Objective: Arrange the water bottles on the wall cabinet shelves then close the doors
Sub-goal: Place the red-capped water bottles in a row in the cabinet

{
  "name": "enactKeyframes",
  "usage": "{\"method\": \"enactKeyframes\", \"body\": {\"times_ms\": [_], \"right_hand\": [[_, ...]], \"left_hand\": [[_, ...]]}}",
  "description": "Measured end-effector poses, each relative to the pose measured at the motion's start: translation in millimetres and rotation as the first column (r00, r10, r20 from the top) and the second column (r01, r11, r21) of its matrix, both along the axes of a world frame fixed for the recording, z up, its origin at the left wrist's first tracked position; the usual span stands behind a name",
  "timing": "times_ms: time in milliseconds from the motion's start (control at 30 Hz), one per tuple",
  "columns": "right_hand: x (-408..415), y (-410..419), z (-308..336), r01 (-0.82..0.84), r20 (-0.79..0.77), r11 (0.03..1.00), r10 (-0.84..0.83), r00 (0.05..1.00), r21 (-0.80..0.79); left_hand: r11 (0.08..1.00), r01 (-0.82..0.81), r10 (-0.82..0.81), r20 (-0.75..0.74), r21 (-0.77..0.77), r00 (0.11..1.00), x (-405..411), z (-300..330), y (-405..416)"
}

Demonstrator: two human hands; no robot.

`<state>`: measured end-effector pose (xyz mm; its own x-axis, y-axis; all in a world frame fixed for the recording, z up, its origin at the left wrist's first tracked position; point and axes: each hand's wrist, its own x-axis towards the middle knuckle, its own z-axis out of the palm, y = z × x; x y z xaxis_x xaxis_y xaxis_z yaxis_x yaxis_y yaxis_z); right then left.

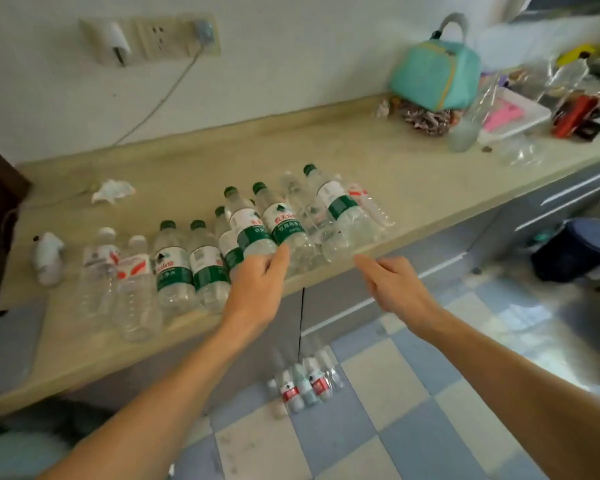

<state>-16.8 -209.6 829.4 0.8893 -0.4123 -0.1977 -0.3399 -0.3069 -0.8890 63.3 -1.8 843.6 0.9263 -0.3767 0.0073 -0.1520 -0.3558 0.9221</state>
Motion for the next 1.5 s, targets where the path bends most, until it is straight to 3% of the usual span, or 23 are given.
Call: {"method": "enactKeyframes", "body": {"times_ms": [167,300,400,667,933,1067,1267,1500], "right_hand": [[-40.0,9.7,-121.4,0.215,-0.217,0.97,-0.187,0.958,0.111],[-57.1,12.4,-227.2,0.252,-0.368,0.962,-0.197,0.909,0.108],[-56.7,8.4,-306.1,0.207,-0.436,0.965,-0.118,0.892,0.161],[-39.1,-22.5,-531.9,0.068,-0.544,0.984,0.032,0.838,0.163],[-10.7,-9.9,-717.2,-0.153,-0.597,0.987,0.151,0.788,0.048],[4.4,9.7,-783.0,-0.266,-0.596,0.964,0.211,0.775,-0.004],[13.0,33.2,-849.7,-0.177,-0.52,0.982,0.183,0.835,0.061],[-0.6,54.3,-883.4,-0.141,-0.533,0.979,0.041,0.845,-0.148]], "left_hand": [[0.987,0.095,-0.074,-0.156,0.131,0.985,-23.7,-118.4,25.7],[0.97,0.05,0.029,-0.315,0.24,0.949,-34.9,-220.4,34.4],[0.967,-0.036,0.152,-0.454,0.253,0.878,-36.6,-304.2,28.0],[0.911,-0.204,0.382,-0.551,0.358,0.742,-42.1,-541.4,-12.0],[0.873,-0.12,0.408,-0.571,0.474,0.712,-52.6,-736.6,-11.3],[0.859,-0.064,0.402,-0.591,0.509,0.699,-51.3,-808.5,-9.9],[0.862,-0.175,0.428,-0.5,0.475,0.753,-35.4,-881.1,-23.0],[0.905,-0.199,0.398,-0.585,0.376,0.706,-50.2,-910.3,-26.3]]}}
